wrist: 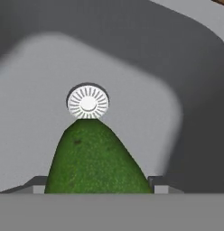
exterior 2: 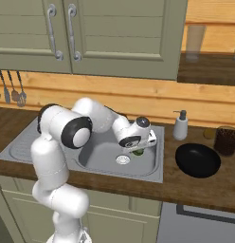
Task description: Pick the avocado from the sink and place it in the bowl. Then pick the bowl and place it in the microwave. Then close the microwave door and press the start button.
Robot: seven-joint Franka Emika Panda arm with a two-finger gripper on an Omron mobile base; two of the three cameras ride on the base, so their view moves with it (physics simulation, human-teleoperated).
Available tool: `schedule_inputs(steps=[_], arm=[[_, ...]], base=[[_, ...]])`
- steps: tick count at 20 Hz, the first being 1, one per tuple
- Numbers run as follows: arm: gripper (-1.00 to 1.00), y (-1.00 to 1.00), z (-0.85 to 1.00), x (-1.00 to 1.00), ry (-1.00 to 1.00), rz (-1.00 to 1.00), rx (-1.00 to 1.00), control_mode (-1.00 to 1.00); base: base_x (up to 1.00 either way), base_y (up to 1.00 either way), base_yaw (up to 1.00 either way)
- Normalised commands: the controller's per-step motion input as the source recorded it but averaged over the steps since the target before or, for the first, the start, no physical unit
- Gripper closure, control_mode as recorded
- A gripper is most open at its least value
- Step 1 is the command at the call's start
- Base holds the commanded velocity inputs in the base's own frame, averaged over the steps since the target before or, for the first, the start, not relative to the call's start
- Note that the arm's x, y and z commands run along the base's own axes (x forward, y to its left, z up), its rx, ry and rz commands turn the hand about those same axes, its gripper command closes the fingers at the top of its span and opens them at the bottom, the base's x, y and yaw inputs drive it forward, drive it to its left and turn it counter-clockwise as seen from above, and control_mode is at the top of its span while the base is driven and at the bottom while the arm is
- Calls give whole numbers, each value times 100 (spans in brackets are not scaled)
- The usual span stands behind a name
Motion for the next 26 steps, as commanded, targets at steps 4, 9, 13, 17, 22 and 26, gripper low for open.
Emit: schedule_inputs(steps=[4, 9, 13, 17, 22, 26], arm=[[100, -75, 98, -14, 0, -14, -13, -100], [100, -84, 89, -2, 0, -27, -5, -100], [100, -84, 26, 0, 0, -30, 0, -100], [100, -94, 0, -22, -6, -29, 1, -100], [100, -85, 0, -34, -6, -26, 0, -100], [100, -73, -19, -43, 0, -20, 6, -100]], base=[[0, 0, 0], [0, 0, 0], [0, 0, 0], [0, 0, 0], [0, 0, 0], [0, 0, 0]])
